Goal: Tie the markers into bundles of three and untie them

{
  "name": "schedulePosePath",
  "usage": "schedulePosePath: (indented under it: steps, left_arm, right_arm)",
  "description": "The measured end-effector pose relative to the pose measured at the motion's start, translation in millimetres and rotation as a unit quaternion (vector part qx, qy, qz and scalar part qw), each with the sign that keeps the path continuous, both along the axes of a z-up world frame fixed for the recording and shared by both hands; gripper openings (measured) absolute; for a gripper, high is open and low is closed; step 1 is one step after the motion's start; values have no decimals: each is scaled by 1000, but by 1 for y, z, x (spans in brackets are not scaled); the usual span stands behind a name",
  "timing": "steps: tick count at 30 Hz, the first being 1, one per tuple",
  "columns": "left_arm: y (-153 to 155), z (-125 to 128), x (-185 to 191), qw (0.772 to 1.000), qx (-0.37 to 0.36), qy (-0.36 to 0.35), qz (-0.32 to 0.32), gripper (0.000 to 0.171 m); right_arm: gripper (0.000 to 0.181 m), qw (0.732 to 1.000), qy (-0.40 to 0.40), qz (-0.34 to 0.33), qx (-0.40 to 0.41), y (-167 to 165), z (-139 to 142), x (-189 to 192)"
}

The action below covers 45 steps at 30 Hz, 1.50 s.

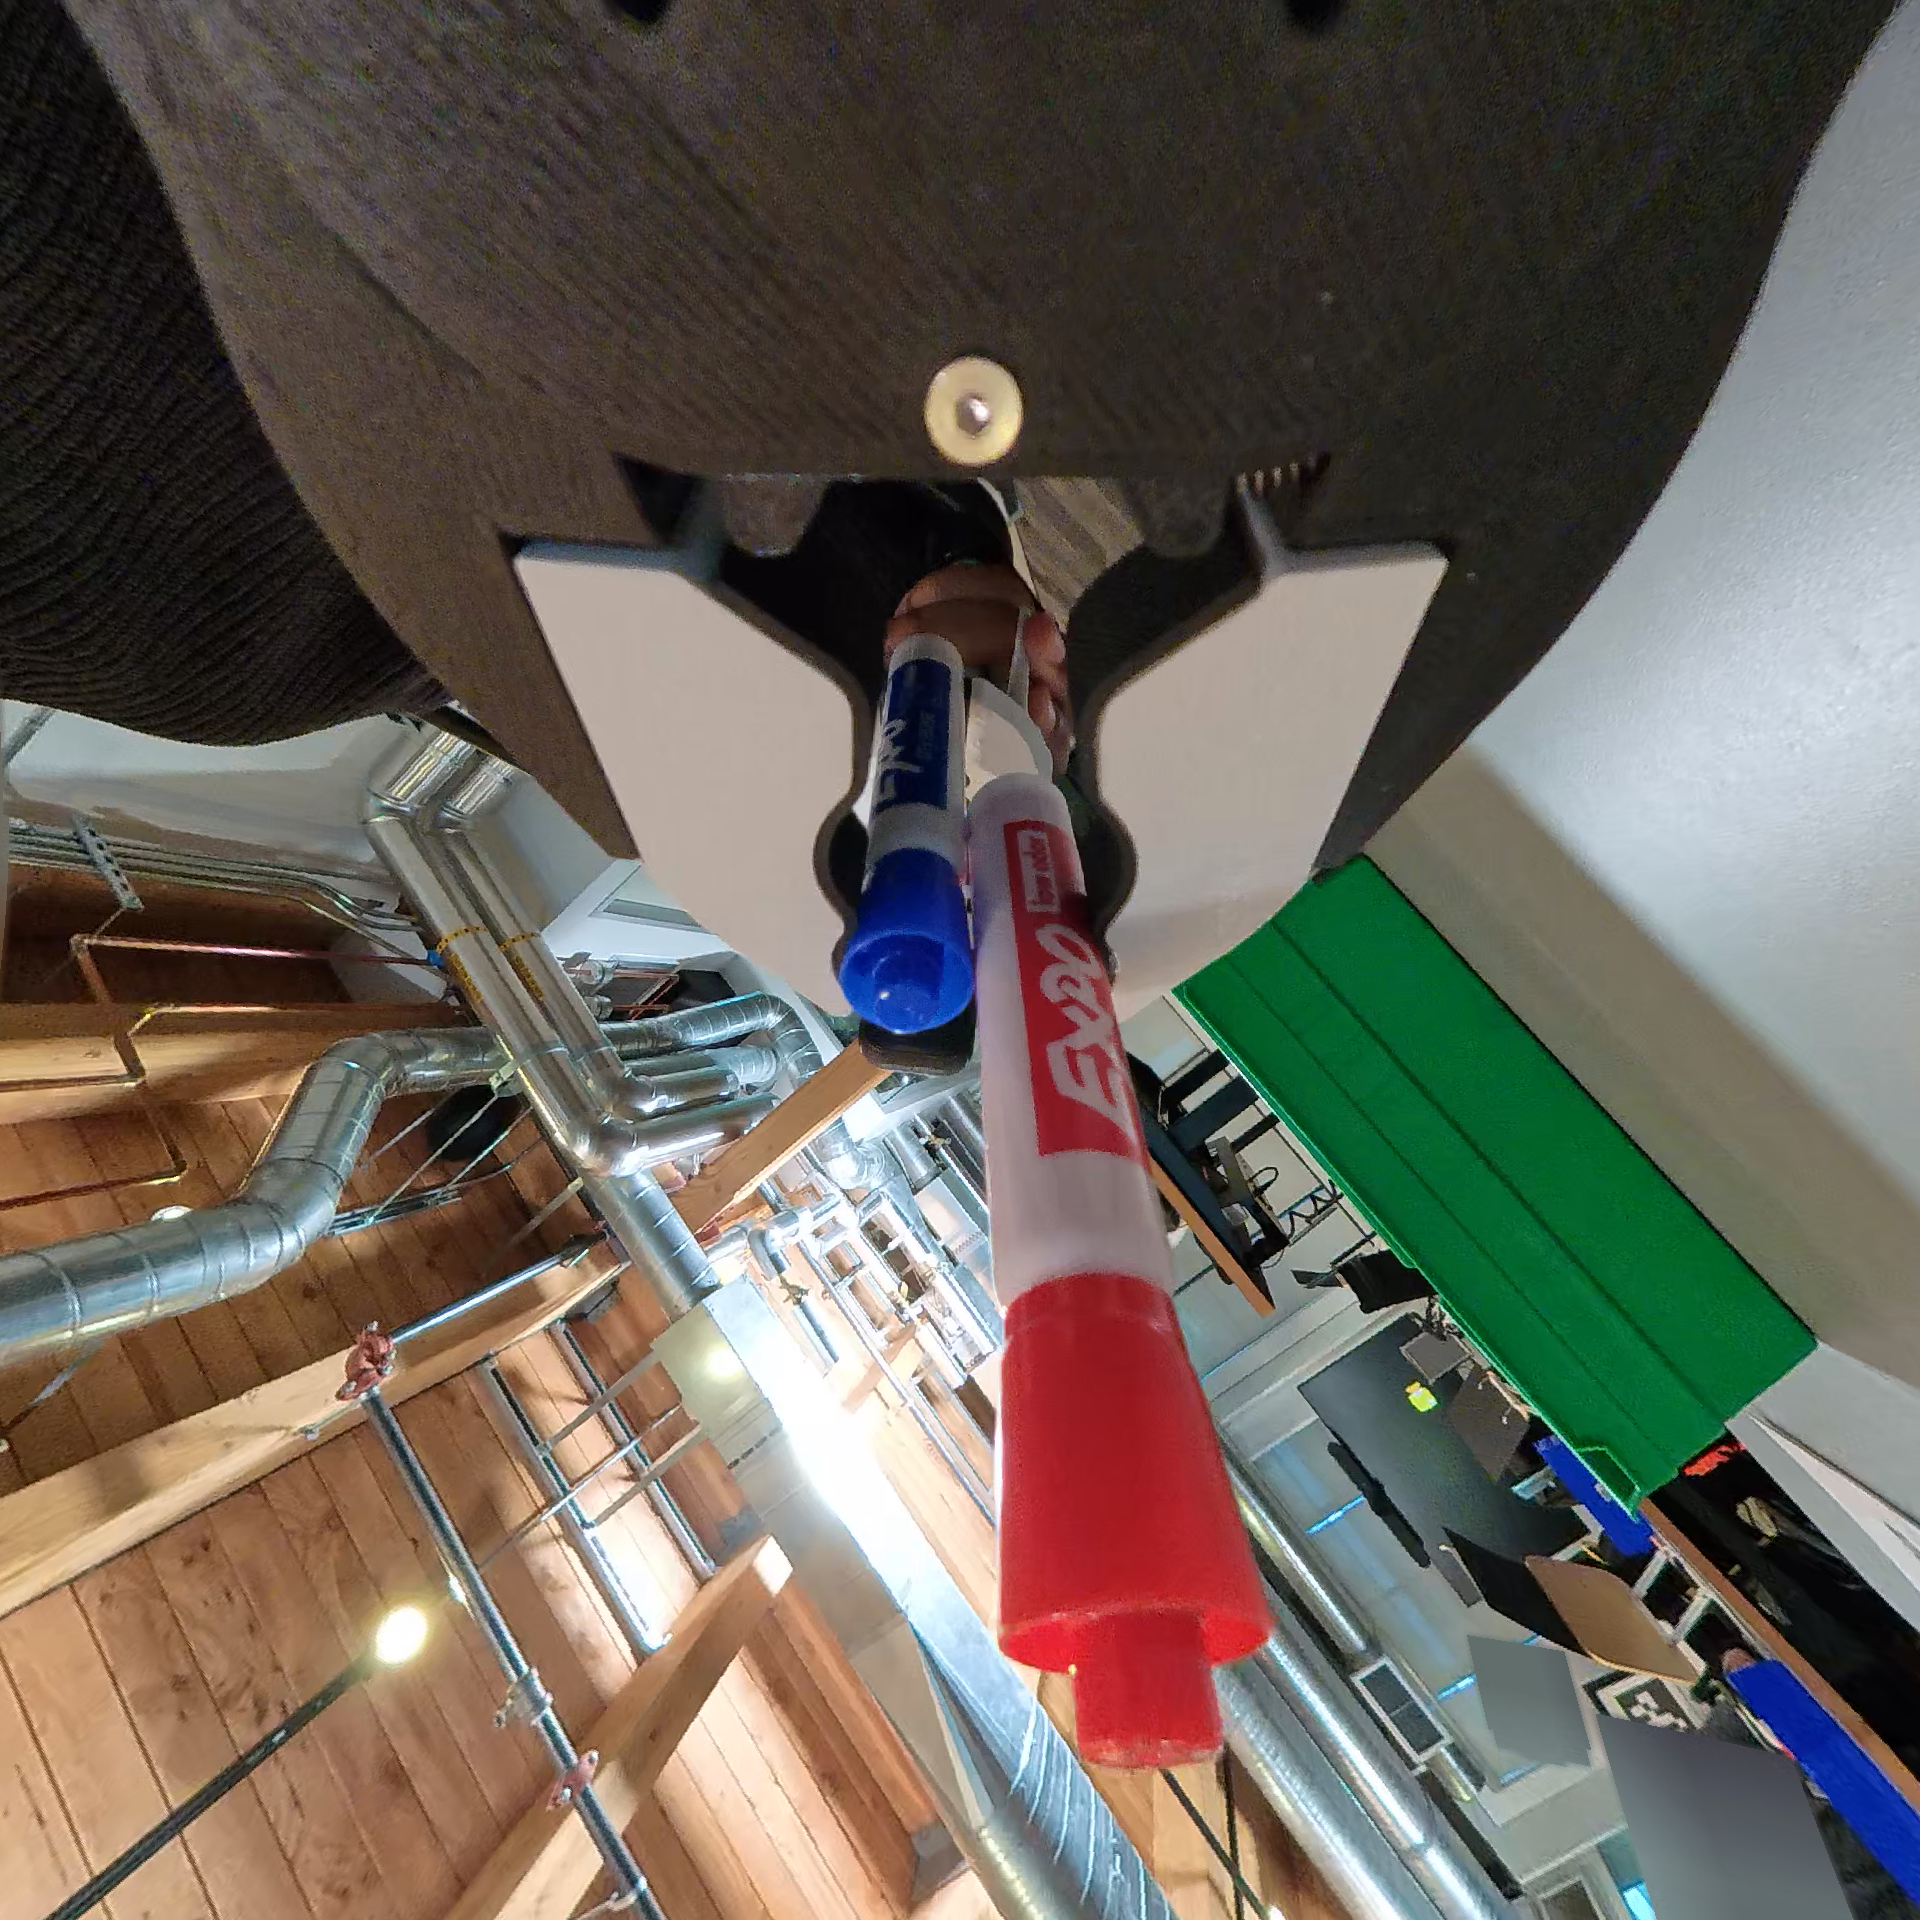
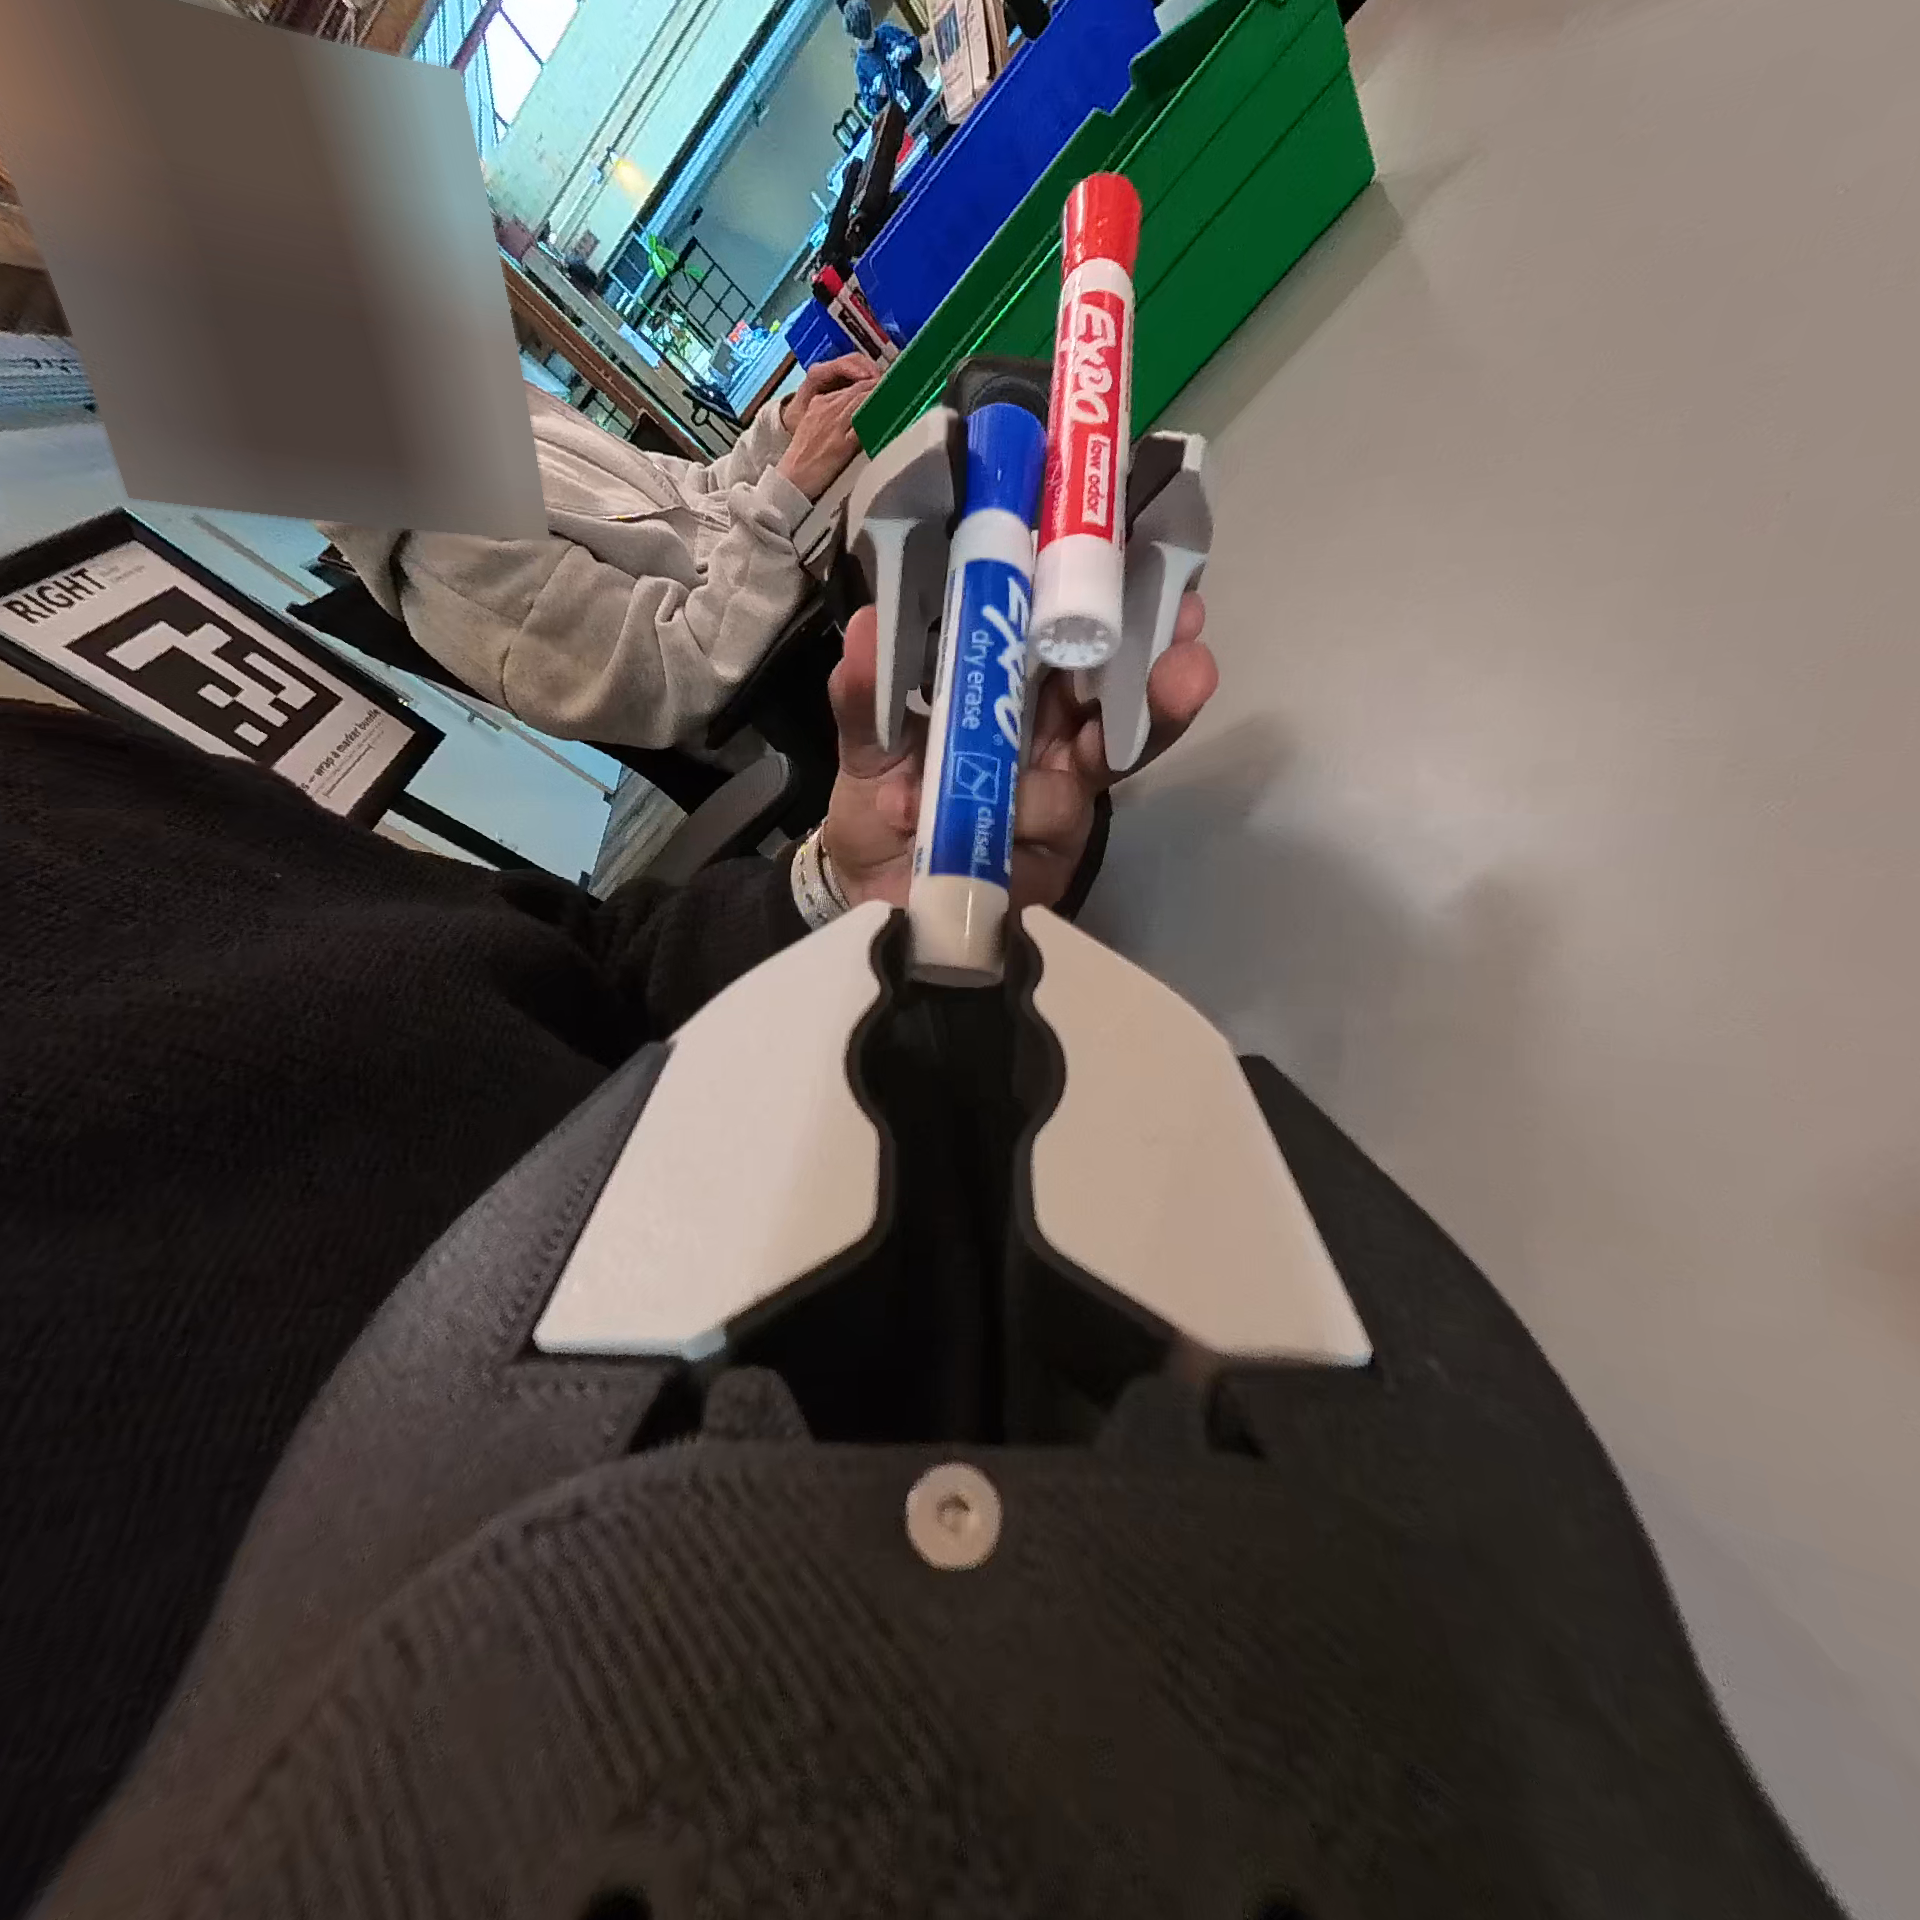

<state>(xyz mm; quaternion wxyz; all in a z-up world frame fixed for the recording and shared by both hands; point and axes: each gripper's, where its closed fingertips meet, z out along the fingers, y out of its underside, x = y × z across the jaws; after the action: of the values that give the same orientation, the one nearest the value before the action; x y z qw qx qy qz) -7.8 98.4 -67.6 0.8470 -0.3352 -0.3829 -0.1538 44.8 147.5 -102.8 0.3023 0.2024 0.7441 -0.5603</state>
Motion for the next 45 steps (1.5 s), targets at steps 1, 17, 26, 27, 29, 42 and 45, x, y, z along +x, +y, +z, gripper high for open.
schedulePosePath:
  steps: [1, 17, 26, 27, 29, 42, 45]
  left_arm:
    - [2, -1, 0, 1000, -3, 1, -5, 37]
    - [4, 2, -1, 1000, 8, 1, -4, 24]
    - [-12, -2, -7, 1000, 20, -15, 18, 17]
    - [-12, -4, -8, 1000, 13, -18, 21, 17]
    - [-14, -7, -11, 999, 7, -31, 32, 17]
    - [9, -25, -13, 991, -123, -45, 42, 17]
    - [14, -25, -13, 991, -118, -50, 33, 17]
  right_arm:
    - [19, 1000, 1, 0, 1, 2, 0, 0]
    - [19, 1000, -3, 12, 7, 29, -3, 6]
    - [18, 1000, -10, -10, -19, 44, 4, 2]
    - [19, 1000, -8, -16, -22, 45, 5, 0]
    - [19, 999, -5, -33, -26, 47, 8, -6]
    - [0, 895, 166, -415, 3, 179, 82, -160]
    - [0, 843, 228, -463, 150, 219, 49, -218]
